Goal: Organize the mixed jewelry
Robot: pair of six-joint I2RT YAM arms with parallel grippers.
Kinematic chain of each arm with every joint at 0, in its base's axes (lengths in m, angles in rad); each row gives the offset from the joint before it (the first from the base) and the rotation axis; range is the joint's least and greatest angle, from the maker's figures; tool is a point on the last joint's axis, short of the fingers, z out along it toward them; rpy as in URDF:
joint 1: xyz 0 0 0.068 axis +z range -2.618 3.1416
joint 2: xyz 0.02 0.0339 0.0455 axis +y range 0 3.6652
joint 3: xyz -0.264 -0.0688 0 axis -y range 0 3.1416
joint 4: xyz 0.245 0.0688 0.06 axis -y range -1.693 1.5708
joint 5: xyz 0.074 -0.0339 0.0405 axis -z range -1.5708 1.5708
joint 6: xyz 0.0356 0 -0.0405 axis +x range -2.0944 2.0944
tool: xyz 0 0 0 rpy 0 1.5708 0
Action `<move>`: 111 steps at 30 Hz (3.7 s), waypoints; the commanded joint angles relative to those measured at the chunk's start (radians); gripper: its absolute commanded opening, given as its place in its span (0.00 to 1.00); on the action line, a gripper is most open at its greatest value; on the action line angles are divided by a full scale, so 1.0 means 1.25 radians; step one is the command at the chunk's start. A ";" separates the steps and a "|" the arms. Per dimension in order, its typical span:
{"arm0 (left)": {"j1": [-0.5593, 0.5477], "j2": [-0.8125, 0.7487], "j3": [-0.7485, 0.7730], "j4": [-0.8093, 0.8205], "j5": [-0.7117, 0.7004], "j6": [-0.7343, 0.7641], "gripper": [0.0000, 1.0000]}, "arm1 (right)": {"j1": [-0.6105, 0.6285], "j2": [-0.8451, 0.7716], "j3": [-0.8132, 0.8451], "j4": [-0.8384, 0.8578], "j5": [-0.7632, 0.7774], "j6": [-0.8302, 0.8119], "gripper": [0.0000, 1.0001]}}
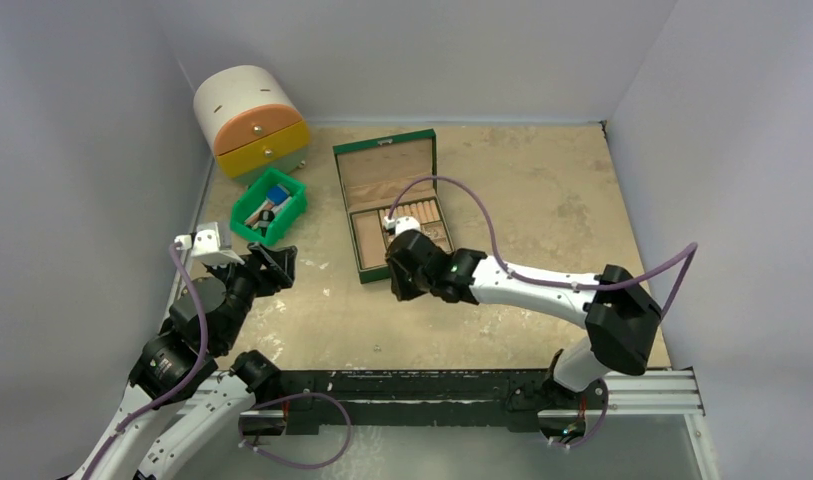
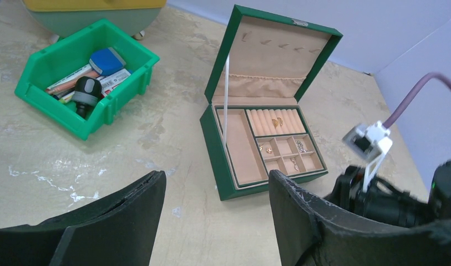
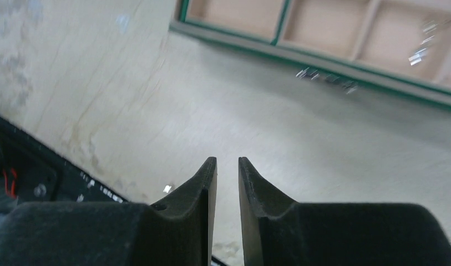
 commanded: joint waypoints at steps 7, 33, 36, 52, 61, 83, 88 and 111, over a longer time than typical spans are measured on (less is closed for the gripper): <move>0.009 -0.002 -0.005 0.033 0.011 -0.006 0.68 | 0.171 0.056 -0.050 0.026 -0.041 0.087 0.26; 0.010 -0.006 -0.004 0.033 0.010 -0.006 0.68 | 0.248 0.188 0.029 -0.008 -0.009 0.160 0.34; 0.010 -0.005 -0.004 0.033 0.010 -0.007 0.68 | 0.247 0.193 0.028 -0.014 -0.008 0.166 0.34; 0.010 -0.006 -0.004 0.033 0.009 -0.006 0.68 | 0.247 0.223 0.052 -0.026 -0.005 0.165 0.30; 0.010 -0.006 -0.005 0.033 0.008 -0.007 0.68 | 0.248 0.239 0.053 -0.029 0.001 0.166 0.24; 0.010 0.000 -0.005 0.033 0.010 -0.006 0.68 | 0.247 0.171 0.030 -0.052 0.065 0.181 0.00; 0.011 0.001 -0.004 0.034 0.011 -0.006 0.68 | 0.243 0.127 0.021 -0.069 0.099 0.185 0.00; 0.012 0.002 -0.004 0.035 0.013 -0.005 0.68 | -0.070 -0.024 0.065 -0.054 0.157 -0.022 0.00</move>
